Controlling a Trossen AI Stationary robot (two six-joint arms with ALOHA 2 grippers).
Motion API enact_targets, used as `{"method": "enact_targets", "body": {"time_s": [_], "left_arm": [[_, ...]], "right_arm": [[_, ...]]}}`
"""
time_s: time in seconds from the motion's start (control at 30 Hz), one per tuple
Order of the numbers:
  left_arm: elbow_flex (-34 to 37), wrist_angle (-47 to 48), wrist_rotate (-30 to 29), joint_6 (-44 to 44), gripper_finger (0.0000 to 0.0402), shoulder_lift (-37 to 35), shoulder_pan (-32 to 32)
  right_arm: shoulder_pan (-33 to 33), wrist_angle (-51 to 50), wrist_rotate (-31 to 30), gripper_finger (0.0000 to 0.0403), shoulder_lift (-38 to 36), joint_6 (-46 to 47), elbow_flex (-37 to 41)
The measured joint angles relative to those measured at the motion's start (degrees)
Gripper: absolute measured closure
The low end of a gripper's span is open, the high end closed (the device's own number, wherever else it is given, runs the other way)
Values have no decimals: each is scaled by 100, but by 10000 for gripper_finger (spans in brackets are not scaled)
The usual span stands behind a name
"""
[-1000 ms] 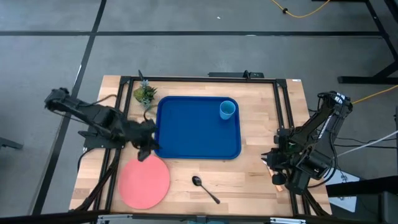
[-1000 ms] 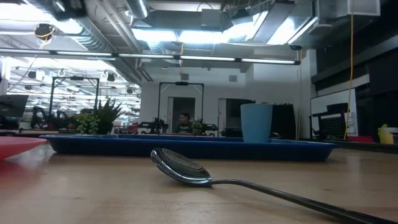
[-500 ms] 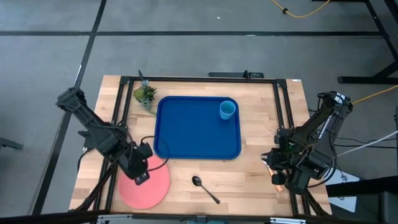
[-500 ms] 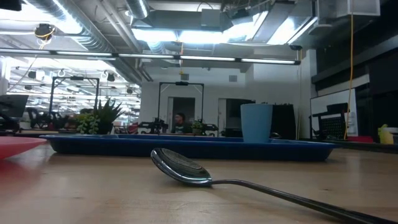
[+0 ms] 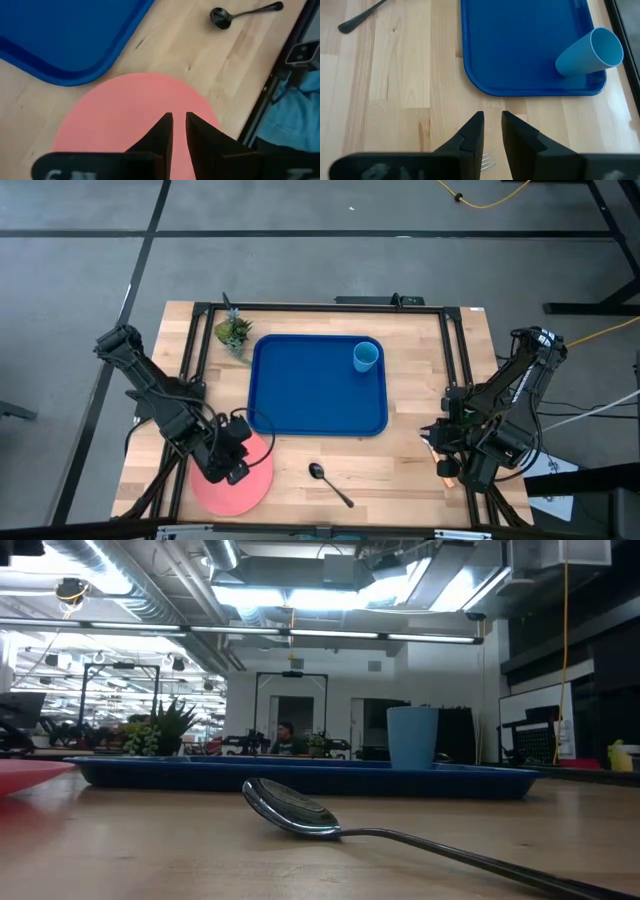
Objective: Pick and place plate/cup/fork/spoon on tray
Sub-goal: Put the pink plate on the blue tray
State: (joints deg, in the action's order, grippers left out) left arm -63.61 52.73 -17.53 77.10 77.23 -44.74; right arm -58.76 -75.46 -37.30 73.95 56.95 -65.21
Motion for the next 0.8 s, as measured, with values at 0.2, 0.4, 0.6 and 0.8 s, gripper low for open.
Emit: {"method": "enact_targets", "body": {"time_s": [0.2, 0.4, 0.6, 0.8], "left_arm": [[0, 1, 11, 53, 339, 7, 149], [0, 720, 73, 624, 310, 7, 145], [0, 1311, -36, 1312, 281, 4, 150], [0, 1348, -139, 1103, 281, 4, 106]], "right_arm": [[0, 47, -2, 330, 0, 0, 0], [0, 65, -1, 330, 0, 0, 0], [0, 114, -2, 330, 0, 0, 0], [1, 108, -4, 330, 0, -28, 0]]}}
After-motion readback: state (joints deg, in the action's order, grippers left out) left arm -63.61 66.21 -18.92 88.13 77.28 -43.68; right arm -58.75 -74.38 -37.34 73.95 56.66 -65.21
